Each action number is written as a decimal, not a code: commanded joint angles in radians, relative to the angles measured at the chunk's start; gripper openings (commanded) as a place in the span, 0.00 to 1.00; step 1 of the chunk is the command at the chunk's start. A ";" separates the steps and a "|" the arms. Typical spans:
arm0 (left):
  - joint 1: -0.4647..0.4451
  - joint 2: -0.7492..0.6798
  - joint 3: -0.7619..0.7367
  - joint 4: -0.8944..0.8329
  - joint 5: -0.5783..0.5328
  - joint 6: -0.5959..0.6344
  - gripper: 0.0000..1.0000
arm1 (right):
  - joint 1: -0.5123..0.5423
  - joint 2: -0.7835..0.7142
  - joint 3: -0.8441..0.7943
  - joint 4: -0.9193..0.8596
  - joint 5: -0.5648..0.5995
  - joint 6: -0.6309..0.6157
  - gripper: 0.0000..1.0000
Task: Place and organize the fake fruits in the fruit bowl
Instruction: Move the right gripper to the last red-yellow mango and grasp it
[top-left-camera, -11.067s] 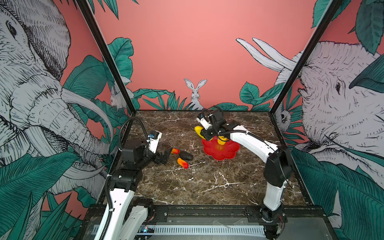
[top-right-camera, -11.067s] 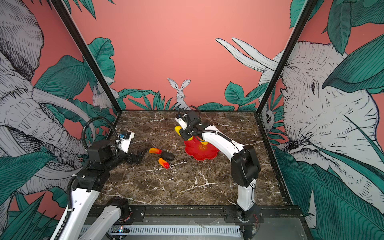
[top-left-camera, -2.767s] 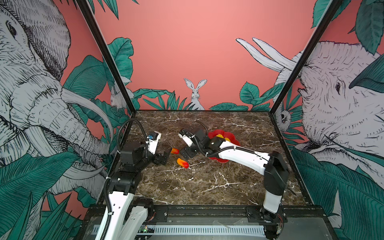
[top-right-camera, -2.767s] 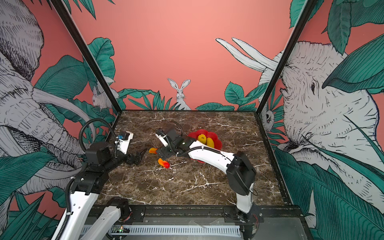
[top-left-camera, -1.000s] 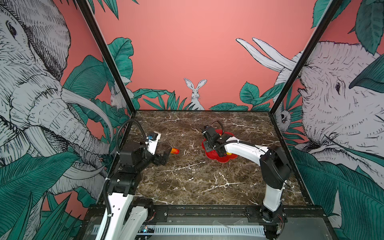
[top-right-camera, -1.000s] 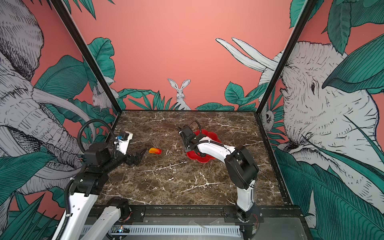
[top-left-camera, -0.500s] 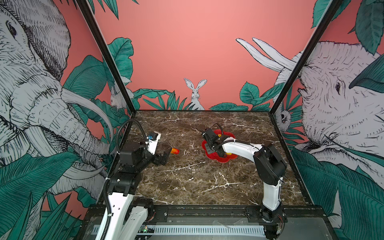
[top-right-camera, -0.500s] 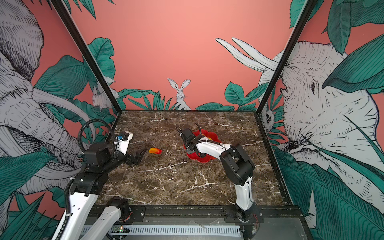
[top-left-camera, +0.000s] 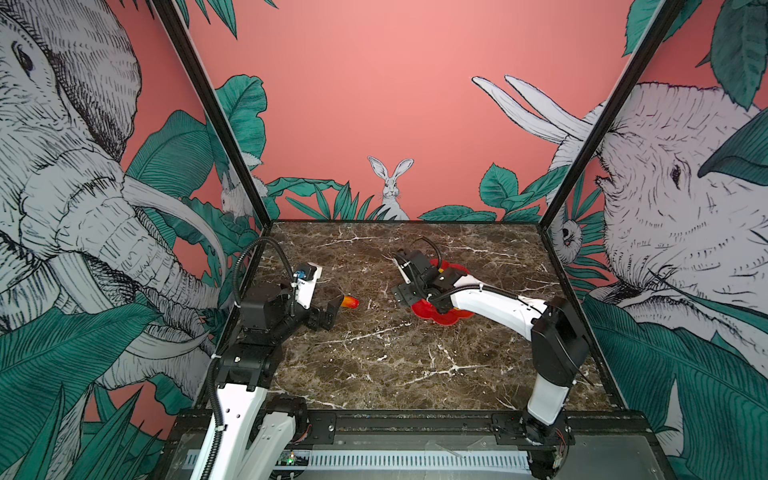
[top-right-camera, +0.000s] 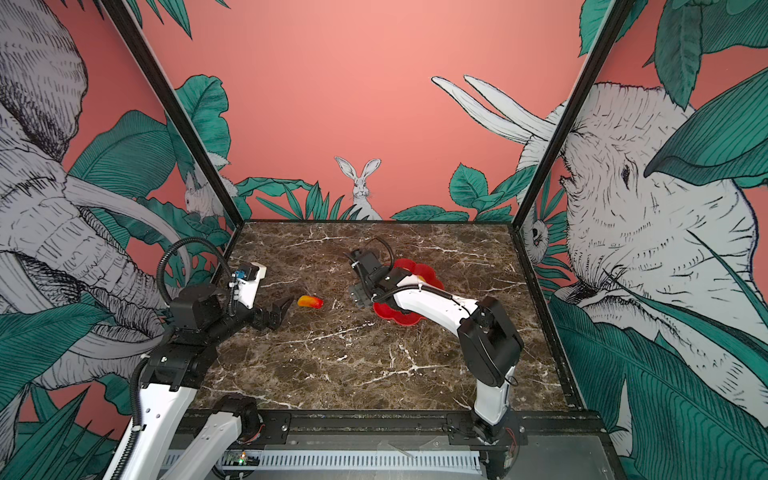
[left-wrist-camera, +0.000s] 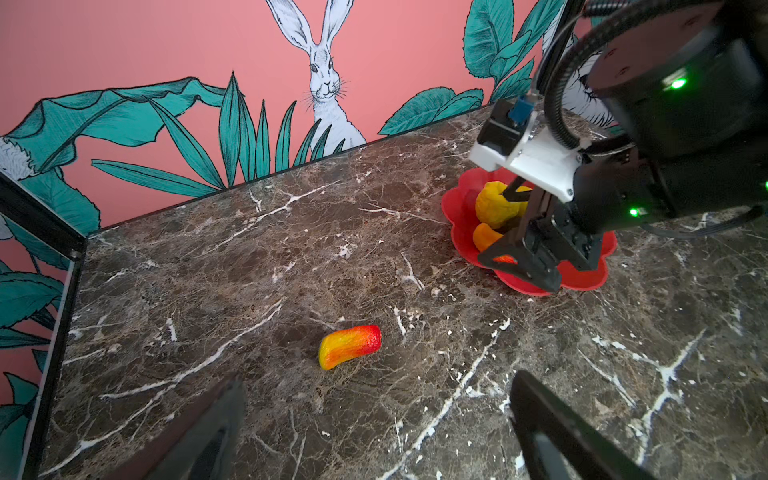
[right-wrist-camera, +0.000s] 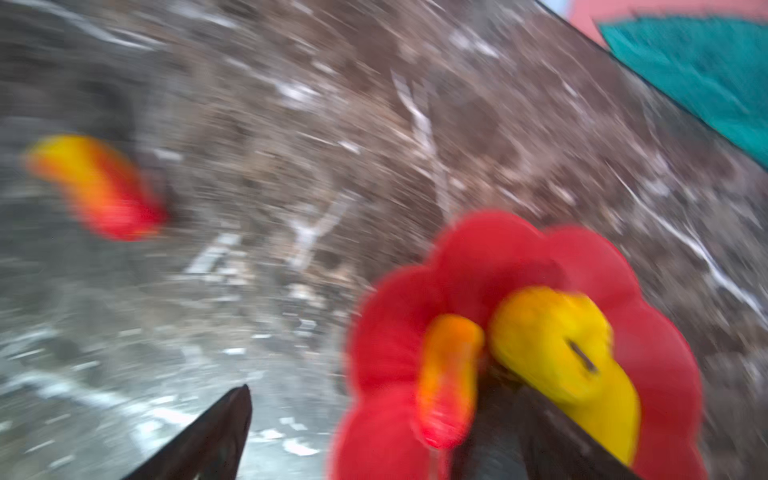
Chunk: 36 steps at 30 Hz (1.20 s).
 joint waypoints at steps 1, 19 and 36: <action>-0.001 -0.002 -0.004 -0.005 0.004 0.015 1.00 | 0.053 0.088 0.089 0.048 -0.163 -0.088 0.99; -0.001 -0.018 -0.007 -0.006 -0.002 0.016 1.00 | 0.098 0.540 0.443 0.248 -0.315 0.080 0.98; -0.001 -0.015 -0.004 -0.005 -0.001 0.018 1.00 | 0.094 0.604 0.494 0.205 -0.242 0.111 0.48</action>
